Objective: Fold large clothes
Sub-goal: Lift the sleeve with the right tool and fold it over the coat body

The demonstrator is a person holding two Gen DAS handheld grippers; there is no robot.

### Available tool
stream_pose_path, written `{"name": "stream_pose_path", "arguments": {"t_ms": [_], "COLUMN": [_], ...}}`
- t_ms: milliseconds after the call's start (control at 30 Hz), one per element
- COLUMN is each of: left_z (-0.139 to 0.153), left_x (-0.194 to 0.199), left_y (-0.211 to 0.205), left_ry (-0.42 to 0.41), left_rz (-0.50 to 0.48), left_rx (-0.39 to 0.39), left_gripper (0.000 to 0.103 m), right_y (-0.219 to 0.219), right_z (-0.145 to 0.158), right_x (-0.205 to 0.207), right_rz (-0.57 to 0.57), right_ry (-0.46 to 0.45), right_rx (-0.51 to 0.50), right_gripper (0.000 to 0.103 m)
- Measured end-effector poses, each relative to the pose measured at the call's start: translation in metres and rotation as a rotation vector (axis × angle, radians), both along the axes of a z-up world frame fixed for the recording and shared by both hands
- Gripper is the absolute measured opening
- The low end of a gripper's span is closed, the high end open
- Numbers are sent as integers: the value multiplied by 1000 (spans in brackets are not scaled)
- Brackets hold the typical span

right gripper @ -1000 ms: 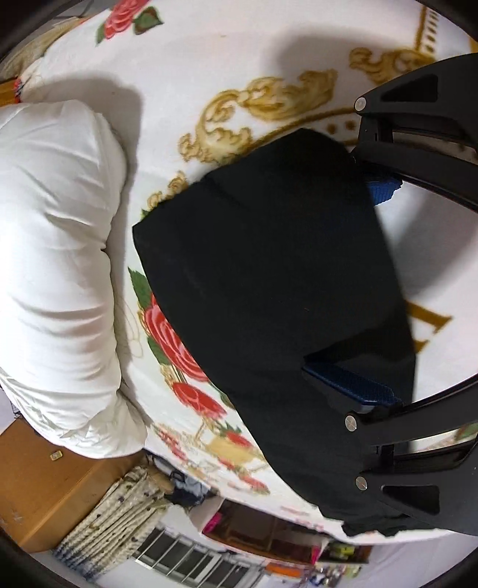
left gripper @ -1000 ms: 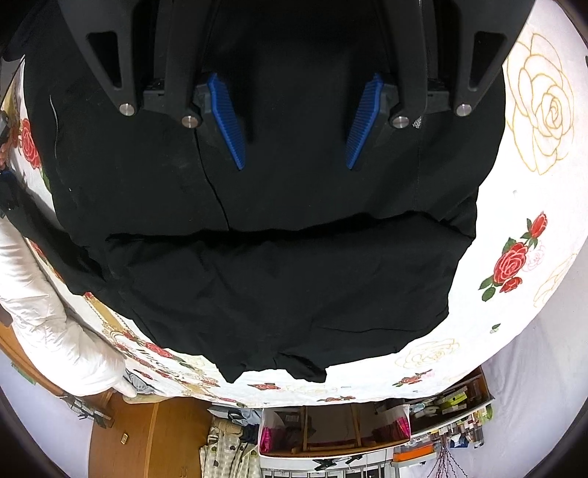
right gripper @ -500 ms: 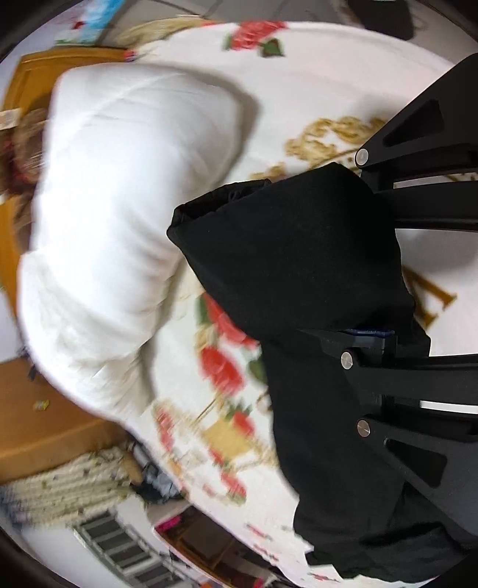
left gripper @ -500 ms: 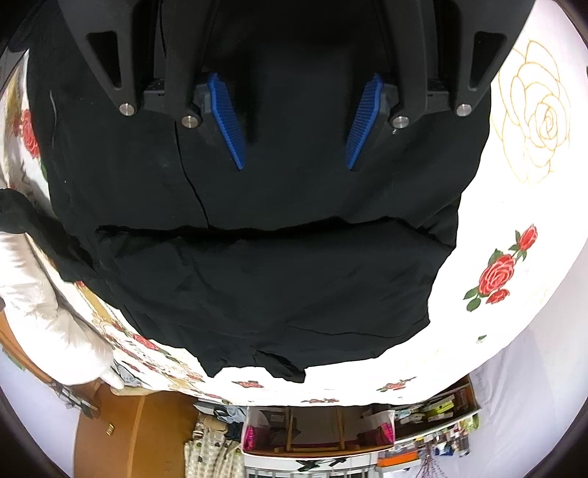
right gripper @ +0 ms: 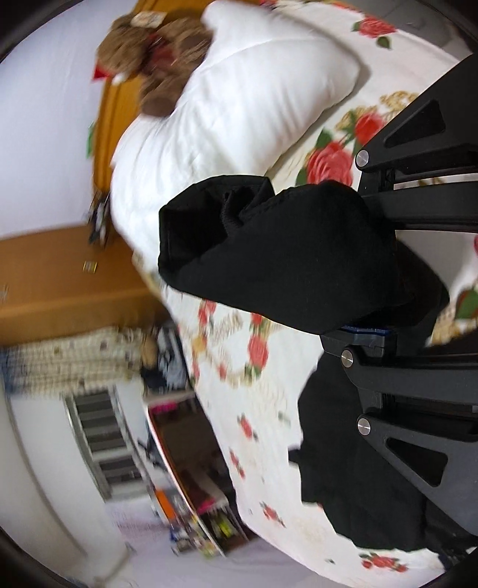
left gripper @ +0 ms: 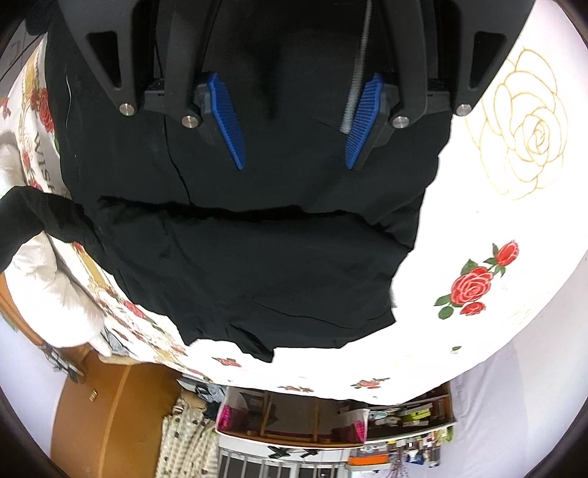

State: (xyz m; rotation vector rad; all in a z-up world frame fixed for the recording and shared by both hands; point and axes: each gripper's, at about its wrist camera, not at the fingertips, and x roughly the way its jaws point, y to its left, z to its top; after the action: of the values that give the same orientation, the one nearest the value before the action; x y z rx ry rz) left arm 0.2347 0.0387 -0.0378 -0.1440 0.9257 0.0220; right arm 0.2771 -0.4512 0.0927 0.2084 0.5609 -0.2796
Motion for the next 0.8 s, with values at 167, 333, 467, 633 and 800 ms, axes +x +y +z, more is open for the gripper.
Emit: {"name": "stream_pose_path", "arguments": {"t_ms": [167, 333, 467, 633, 800], "left_z": [-2, -10, -17, -26, -33], "left_x": [-4, -5, -6, -6, -7], "left_y": [20, 36, 46, 55, 58], "left_ry": [-5, 5, 13, 25, 30], "left_rz": [34, 64, 83, 95, 85], "left_rx": [-21, -40, -47, -50, -51], "left_gripper": [59, 59, 59, 59, 59], "right_y": [61, 121, 162, 210, 244], "right_z": [9, -2, -28, -79, -140], "right_x": [17, 37, 53, 72, 89], "right_rz": [130, 244, 329, 433, 493], "right_ry": [-10, 13, 61, 164, 286], "right_rx": [-15, -27, -13, -1, 14], "right_gripper": [25, 25, 25, 25, 25]}}
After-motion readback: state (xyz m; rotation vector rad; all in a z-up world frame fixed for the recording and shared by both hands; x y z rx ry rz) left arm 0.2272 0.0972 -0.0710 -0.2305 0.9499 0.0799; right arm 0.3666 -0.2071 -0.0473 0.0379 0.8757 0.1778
